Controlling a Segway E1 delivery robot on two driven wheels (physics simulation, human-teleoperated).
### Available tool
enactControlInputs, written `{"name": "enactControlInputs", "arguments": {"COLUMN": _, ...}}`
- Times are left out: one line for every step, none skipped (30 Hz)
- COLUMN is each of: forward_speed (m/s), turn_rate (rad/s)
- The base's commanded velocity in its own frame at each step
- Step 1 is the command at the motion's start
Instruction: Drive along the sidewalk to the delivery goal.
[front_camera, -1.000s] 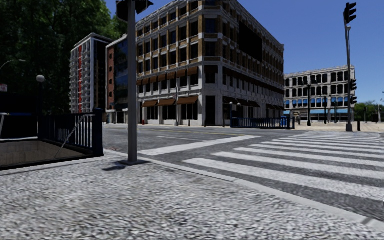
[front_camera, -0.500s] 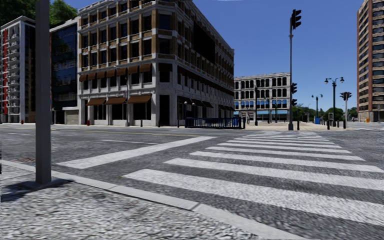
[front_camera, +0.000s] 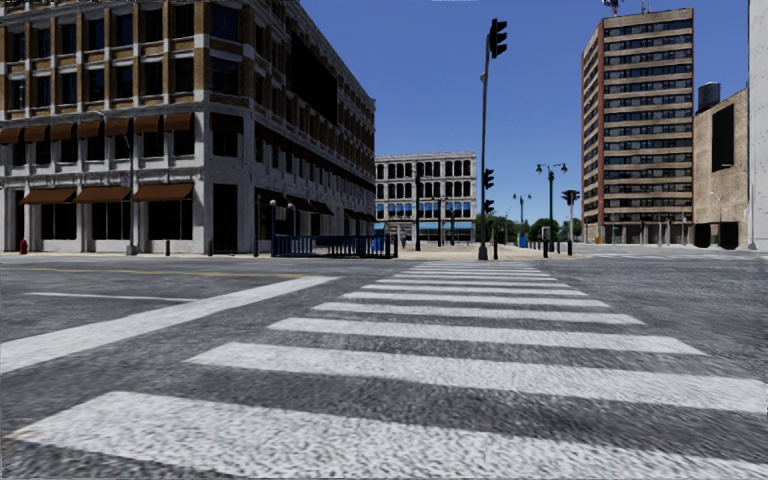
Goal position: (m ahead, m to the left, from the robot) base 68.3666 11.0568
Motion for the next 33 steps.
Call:
{"name": "enactControlInputs", "arguments": {"forward_speed": 1.68, "turn_rate": -0.59}}
{"name": "enactControlInputs", "arguments": {"forward_speed": 1.68, "turn_rate": -0.59}}
{"name": "enactControlInputs", "arguments": {"forward_speed": 1.68, "turn_rate": -0.59}}
{"name": "enactControlInputs", "arguments": {"forward_speed": 1.68, "turn_rate": -0.59}}
{"name": "enactControlInputs", "arguments": {"forward_speed": 1.68, "turn_rate": -0.59}}
{"name": "enactControlInputs", "arguments": {"forward_speed": 1.68, "turn_rate": -0.56}}
{"name": "enactControlInputs", "arguments": {"forward_speed": 1.68, "turn_rate": -0.52}}
{"name": "enactControlInputs", "arguments": {"forward_speed": 1.68, "turn_rate": -0.52}}
{"name": "enactControlInputs", "arguments": {"forward_speed": 1.68, "turn_rate": -0.47}}
{"name": "enactControlInputs", "arguments": {"forward_speed": 1.68, "turn_rate": -0.33}}
{"name": "enactControlInputs", "arguments": {"forward_speed": 1.68, "turn_rate": 0.0}}
{"name": "enactControlInputs", "arguments": {"forward_speed": 1.68, "turn_rate": 0.0}}
{"name": "enactControlInputs", "arguments": {"forward_speed": 1.68, "turn_rate": 0.0}}
{"name": "enactControlInputs", "arguments": {"forward_speed": 1.68, "turn_rate": 0.0}}
{"name": "enactControlInputs", "arguments": {"forward_speed": 1.68, "turn_rate": 0.0}}
{"name": "enactControlInputs", "arguments": {"forward_speed": 1.68, "turn_rate": 0.0}}
{"name": "enactControlInputs", "arguments": {"forward_speed": 1.68, "turn_rate": 0.0}}
{"name": "enactControlInputs", "arguments": {"forward_speed": 1.68, "turn_rate": 0.0}}
{"name": "enactControlInputs", "arguments": {"forward_speed": 1.68, "turn_rate": 0.0}}
{"name": "enactControlInputs", "arguments": {"forward_speed": 1.68, "turn_rate": 0.0}}
{"name": "enactControlInputs", "arguments": {"forward_speed": 1.68, "turn_rate": 0.0}}
{"name": "enactControlInputs", "arguments": {"forward_speed": 1.68, "turn_rate": 0.0}}
{"name": "enactControlInputs", "arguments": {"forward_speed": 1.68, "turn_rate": 0.0}}
{"name": "enactControlInputs", "arguments": {"forward_speed": 1.68, "turn_rate": 0.0}}
{"name": "enactControlInputs", "arguments": {"forward_speed": 1.7, "turn_rate": 0.0}}
{"name": "enactControlInputs", "arguments": {"forward_speed": 2.0, "turn_rate": 0.0}}
{"name": "enactControlInputs", "arguments": {"forward_speed": 2.0, "turn_rate": 0.0}}
{"name": "enactControlInputs", "arguments": {"forward_speed": 2.0, "turn_rate": 0.0}}
{"name": "enactControlInputs", "arguments": {"forward_speed": 2.0, "turn_rate": 0.0}}
{"name": "enactControlInputs", "arguments": {"forward_speed": 2.0, "turn_rate": 0.0}}
{"name": "enactControlInputs", "arguments": {"forward_speed": 2.0, "turn_rate": 0.0}}
{"name": "enactControlInputs", "arguments": {"forward_speed": 2.0, "turn_rate": 0.0}}
{"name": "enactControlInputs", "arguments": {"forward_speed": 2.0, "turn_rate": 0.0}}
